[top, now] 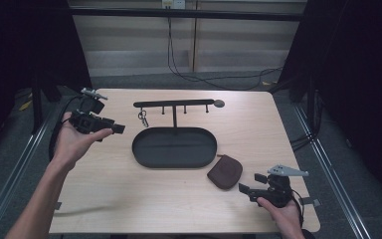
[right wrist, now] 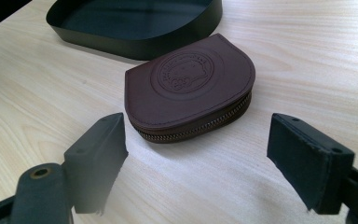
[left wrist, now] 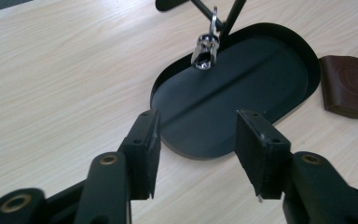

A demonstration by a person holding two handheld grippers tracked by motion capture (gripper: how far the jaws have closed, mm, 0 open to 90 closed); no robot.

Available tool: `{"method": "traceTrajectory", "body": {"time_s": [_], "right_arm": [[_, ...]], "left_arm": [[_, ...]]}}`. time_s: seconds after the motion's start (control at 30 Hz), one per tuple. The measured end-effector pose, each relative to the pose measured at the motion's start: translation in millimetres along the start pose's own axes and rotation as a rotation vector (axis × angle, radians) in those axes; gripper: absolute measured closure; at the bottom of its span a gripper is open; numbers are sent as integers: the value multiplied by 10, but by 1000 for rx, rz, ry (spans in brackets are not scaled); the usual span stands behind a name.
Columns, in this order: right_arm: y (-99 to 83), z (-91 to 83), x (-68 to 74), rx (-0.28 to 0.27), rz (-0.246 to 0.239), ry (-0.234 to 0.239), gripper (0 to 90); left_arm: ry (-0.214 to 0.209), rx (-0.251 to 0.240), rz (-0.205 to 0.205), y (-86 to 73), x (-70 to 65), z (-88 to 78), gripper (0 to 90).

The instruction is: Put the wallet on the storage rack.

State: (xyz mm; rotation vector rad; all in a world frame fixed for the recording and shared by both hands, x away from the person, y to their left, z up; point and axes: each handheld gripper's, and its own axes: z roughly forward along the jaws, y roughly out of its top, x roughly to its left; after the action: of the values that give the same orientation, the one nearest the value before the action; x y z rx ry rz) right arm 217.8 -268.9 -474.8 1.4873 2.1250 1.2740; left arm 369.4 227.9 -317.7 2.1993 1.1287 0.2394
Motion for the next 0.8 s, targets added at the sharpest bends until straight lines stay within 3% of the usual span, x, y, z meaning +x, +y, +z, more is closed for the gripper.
{"method": "traceTrajectory", "body": {"time_s": [0.07,0.13,0.5,0.63,0.77,0.8], "right_arm": [[3,5,-2,6,6,-1,194],[6,10,-2,9,10,-1,193],[6,12,-10,9,6,0,193],[11,19,-25,13,17,-1,192],[15,13,-39,9,21,-3,190],[27,-2,-45,6,40,0,189]], "left_arm": [[23,-8,-9,-109,0,8,466],[-4,-22,-13,-177,9,1,449],[-25,-80,-51,-526,-38,35,302],[-30,-89,-87,-694,-36,100,271],[-80,-87,-67,-840,-37,141,193],[-92,-74,-58,-898,-45,154,179]]}}
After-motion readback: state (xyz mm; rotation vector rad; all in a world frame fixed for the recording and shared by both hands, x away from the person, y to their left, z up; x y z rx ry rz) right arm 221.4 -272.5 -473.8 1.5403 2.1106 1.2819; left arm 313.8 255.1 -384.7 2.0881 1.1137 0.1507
